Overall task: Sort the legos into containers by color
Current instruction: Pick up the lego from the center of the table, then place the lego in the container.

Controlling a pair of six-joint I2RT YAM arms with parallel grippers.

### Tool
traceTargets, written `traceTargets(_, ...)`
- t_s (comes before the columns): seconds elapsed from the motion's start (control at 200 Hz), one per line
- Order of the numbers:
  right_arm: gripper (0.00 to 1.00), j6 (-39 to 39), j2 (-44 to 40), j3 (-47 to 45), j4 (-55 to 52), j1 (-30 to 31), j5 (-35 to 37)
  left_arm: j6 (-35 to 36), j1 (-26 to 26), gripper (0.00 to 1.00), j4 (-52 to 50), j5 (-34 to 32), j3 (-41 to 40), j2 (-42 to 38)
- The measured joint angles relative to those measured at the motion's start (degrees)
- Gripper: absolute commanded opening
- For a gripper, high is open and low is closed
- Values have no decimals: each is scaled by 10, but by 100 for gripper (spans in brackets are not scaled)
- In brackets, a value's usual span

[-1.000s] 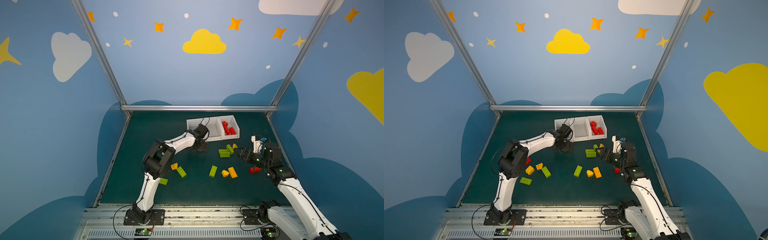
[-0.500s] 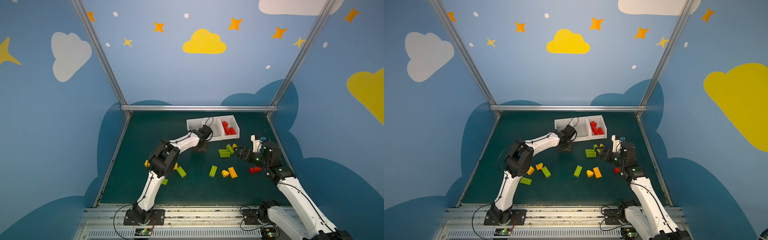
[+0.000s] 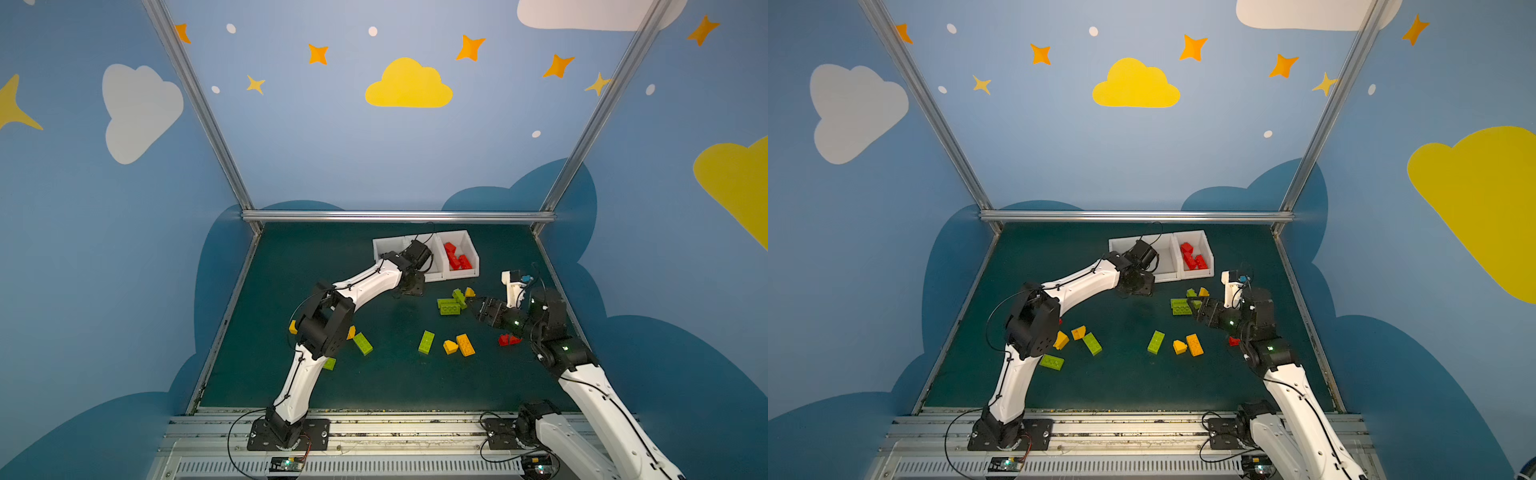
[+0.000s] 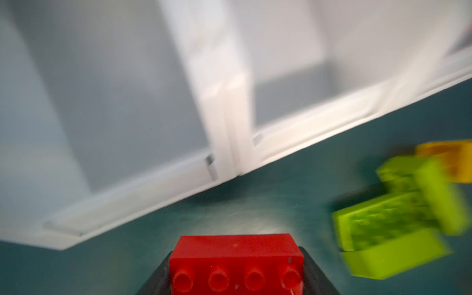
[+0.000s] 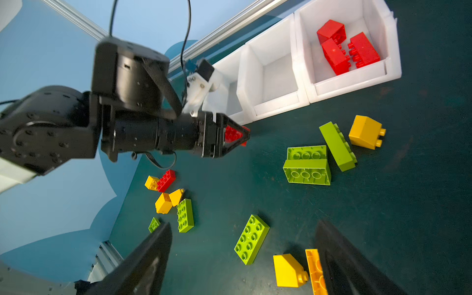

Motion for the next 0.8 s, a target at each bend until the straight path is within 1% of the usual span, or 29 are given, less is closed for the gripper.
traceTargets(0.08, 86, 0, -3, 0, 0, 9, 6, -6, 0, 52, 0, 21, 57, 7)
traceTargets(0.205, 86, 5, -5, 15, -2, 30, 24, -17, 0, 52, 14, 57, 169, 49)
traceTargets(0.235, 86, 7, -6, 19, -2, 33, 28, -19, 0, 52, 17, 64, 184, 58)
traceTargets(0.34, 86, 9, -14, 25, 2, 47, 42, -29, 2, 52, 23, 97, 276, 120)
traceTargets(0.41, 86, 9, -20, 26, 4, 57, 50, -43, 4, 52, 27, 128, 348, 174)
traceTargets(0.511, 86, 10, -22, 26, 4, 65, 58, -70, 10, 53, 37, 164, 422, 239)
traceTargets(0.651, 86, 10, -23, 26, 3, 71, 64, -114, 23, 54, 85, 206, 447, 283)
traceTargets(0.801, 86, 9, -23, 26, 0, 74, 65, -162, 35, 54, 141, 238, 457, 306)
